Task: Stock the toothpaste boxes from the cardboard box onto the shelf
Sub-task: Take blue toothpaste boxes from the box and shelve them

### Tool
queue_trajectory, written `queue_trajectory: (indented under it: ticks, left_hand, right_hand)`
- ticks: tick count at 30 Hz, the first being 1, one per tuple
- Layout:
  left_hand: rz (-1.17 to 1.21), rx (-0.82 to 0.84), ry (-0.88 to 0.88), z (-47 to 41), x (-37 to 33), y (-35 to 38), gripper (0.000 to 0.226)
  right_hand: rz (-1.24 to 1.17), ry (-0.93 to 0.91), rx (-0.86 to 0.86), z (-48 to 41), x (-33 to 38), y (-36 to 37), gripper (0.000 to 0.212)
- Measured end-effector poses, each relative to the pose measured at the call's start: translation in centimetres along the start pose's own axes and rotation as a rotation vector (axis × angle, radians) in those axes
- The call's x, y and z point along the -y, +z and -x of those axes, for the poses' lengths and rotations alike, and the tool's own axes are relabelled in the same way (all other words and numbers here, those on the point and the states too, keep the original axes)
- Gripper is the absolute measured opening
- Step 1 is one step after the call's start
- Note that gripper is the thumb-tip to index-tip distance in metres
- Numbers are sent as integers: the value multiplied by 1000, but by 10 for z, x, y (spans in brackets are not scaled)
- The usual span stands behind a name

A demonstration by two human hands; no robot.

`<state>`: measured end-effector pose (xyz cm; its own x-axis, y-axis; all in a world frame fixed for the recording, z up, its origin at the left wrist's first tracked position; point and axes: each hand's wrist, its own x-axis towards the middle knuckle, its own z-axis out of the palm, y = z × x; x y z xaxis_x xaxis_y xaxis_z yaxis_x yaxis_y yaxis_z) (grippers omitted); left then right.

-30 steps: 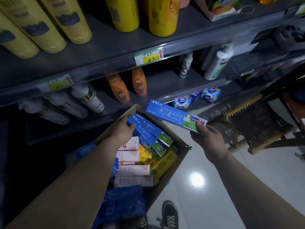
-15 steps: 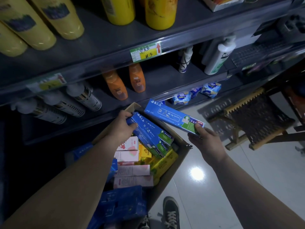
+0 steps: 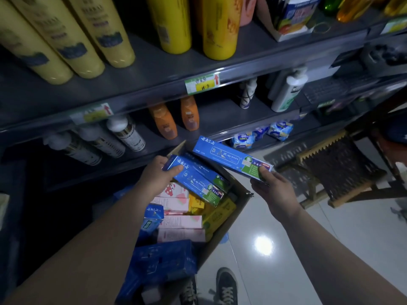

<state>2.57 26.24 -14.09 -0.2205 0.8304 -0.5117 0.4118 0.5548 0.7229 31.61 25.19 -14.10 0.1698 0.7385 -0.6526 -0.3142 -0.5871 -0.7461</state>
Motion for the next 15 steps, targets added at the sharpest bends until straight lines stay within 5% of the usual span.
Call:
queue_trajectory:
  ticks: [8, 15]
  left_hand:
    - [380, -223, -8, 91, -7, -68, 20]
    - [598, -462, -18, 194, -11, -129, 30]
  right_hand:
    - [26, -58, 173, 54, 48, 28, 27]
    - [90, -122, 418, 124, 80, 82, 11]
